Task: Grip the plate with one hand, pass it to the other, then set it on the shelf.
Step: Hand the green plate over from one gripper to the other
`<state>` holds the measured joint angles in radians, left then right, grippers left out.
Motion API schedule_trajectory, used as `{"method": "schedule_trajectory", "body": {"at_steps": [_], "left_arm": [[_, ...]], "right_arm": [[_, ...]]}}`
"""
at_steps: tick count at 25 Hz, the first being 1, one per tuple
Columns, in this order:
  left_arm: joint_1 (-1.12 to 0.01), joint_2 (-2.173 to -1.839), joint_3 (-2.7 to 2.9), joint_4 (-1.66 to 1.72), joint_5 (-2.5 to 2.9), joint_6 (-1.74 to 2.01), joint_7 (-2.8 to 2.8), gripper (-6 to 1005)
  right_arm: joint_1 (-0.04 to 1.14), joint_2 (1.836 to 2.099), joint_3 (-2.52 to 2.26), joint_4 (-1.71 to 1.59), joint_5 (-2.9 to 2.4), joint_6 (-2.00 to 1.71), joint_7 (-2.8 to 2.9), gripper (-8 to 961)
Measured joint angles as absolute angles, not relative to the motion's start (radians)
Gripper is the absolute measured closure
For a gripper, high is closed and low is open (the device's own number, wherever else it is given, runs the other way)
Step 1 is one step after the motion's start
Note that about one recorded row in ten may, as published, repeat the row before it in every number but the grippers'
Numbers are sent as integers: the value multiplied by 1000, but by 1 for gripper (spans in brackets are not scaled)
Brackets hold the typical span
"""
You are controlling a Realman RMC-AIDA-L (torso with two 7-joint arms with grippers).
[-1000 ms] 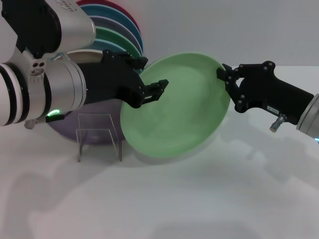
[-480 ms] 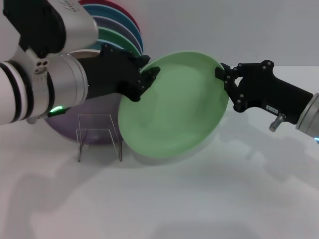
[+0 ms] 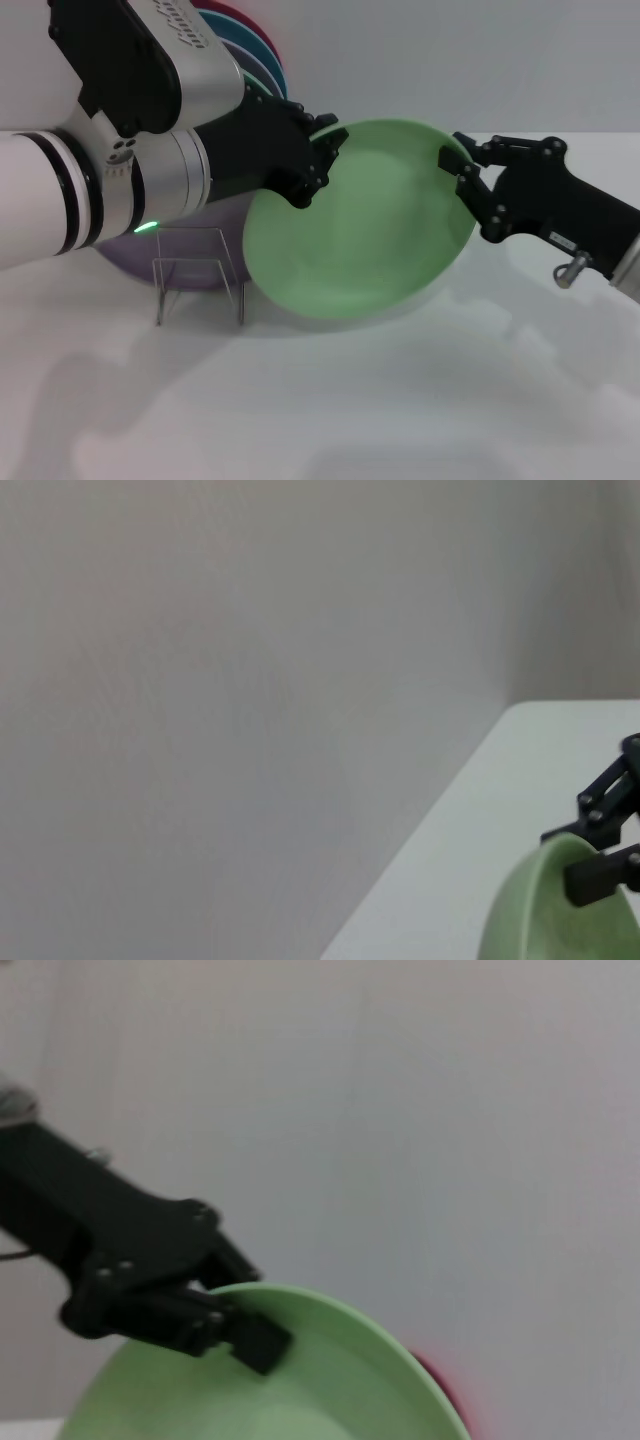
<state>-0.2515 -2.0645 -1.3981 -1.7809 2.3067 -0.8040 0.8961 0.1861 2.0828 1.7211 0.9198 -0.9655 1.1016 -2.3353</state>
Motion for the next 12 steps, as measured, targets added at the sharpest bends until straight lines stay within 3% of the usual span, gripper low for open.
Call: {"method": "schedule_trajectory", "body": {"at_steps": [2, 9, 12], "left_arm": [[-246, -2064, -1394, -1786, 2305, -789, 899, 912], [-205, -2063, -1371, -1820, 2300, -715, 943, 913], [-116, -2060, -1292, -1852, 2285, -524, 1081, 913]], "right_arm": [[156, 2083, 1722, 906, -899, 1116, -2339, 868], [109, 2084, 1779, 806, -728, 1248, -2340, 613], [81, 2087, 1875, 689, -614, 1373, -2341, 539]]}}
